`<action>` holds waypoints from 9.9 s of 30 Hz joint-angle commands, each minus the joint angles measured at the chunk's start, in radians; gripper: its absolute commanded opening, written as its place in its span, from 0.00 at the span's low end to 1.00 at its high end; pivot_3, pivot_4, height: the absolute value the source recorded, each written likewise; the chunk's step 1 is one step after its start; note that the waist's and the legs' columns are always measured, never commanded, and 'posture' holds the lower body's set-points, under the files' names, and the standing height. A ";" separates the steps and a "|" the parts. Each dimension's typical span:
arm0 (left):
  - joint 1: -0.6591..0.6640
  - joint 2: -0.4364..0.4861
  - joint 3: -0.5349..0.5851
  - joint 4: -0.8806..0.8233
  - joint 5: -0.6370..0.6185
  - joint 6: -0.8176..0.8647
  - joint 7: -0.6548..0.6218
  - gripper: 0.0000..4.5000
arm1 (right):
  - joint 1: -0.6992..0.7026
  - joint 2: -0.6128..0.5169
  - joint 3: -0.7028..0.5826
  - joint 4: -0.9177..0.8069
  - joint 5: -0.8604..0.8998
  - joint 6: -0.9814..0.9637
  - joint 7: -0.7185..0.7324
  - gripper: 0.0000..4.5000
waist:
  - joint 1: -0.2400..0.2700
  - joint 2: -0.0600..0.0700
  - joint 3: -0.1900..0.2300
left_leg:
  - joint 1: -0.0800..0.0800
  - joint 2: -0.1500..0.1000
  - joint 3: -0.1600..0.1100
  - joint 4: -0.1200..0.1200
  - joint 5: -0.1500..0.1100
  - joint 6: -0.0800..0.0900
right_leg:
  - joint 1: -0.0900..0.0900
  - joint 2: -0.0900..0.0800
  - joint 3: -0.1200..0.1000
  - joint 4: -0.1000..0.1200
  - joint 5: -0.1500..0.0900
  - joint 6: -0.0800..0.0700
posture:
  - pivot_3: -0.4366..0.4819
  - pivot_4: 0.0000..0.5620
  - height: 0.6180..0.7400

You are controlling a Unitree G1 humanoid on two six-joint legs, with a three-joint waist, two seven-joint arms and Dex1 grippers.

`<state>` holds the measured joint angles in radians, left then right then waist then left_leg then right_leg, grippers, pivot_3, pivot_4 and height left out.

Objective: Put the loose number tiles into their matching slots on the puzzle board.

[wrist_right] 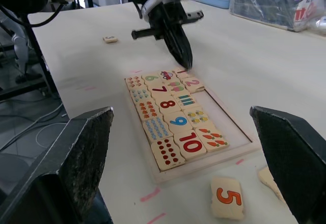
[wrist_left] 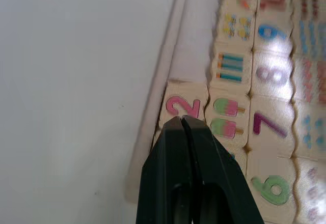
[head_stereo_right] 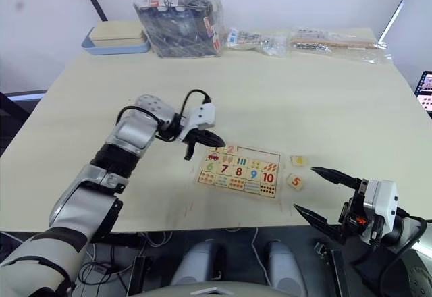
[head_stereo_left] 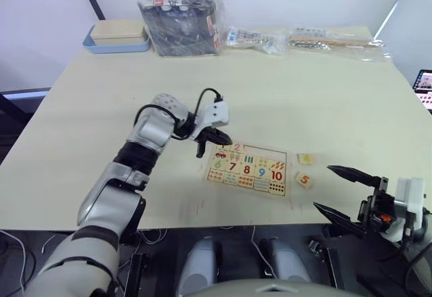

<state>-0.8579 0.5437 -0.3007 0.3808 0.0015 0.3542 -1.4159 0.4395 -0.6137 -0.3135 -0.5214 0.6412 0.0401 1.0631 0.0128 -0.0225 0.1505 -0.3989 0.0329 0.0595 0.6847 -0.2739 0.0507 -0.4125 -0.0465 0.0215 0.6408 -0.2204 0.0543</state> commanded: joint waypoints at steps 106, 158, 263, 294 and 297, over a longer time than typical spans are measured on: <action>1.005 -0.093 0.726 -0.977 -0.535 0.580 1.254 0.33 | -0.266 -0.108 -0.044 0.207 0.084 0.049 0.284 1.00 | 0.002 -0.001 -0.005 | 0.003 0.004 0.003 -0.003 -0.002 0.002 | 0.001 -0.010 -0.003 -0.004 -0.002 -0.005 | 0.48 0.27 1.00; 0.874 0.555 0.600 -0.375 -0.468 -0.092 -0.047 0.98 | -0.183 -0.116 -0.077 0.119 0.121 0.062 0.310 1.00 | 0.003 0.004 0.000 | 0.002 0.004 0.007 -0.010 -0.002 0.001 | -0.003 -0.018 -0.013 -0.008 -0.003 -0.005 | 0.48 0.27 1.00; -0.385 -0.238 -0.521 0.058 0.323 0.357 -0.042 0.22 | -0.006 0.058 -0.059 -0.013 -0.012 -0.130 0.028 1.00 | 0.002 -0.002 0.002 | -0.002 -0.006 -0.002 0.000 -0.002 0.002 | 0.000 -0.001 0.007 0.000 -0.004 0.001 | 0.48 0.27 1.00; -0.351 -0.252 -0.526 0.025 0.328 0.387 -0.026 0.22 | 0.010 0.052 -0.049 -0.015 -0.010 -0.128 0.015 1.00 | 0.002 -0.002 0.002 | -0.002 -0.007 -0.003 0.000 -0.002 0.002 | 0.000 -0.001 0.007 0.000 -0.004 0.001 | 0.48 0.27 1.00; -0.349 -0.253 -0.526 0.023 0.327 0.390 -0.026 0.22 | 0.009 0.052 -0.048 -0.013 -0.011 -0.127 0.016 1.00 | 0.002 -0.002 0.002 | -0.002 -0.007 -0.003 0.000 -0.002 0.002 | 0.000 -0.001 0.007 0.000 -0.004 0.001 | 0.48 0.27 1.00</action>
<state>-1.2120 0.2975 -0.8258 0.4341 0.3218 0.7399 -1.4393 0.4455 -0.5580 -0.3597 -0.5083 0.6225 -0.0714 1.0814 0.0144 -0.0246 0.1522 -0.4008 0.0258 0.0565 0.6851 -0.2755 0.0531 -0.4125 -0.0471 0.0286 0.6409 -0.2249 0.0551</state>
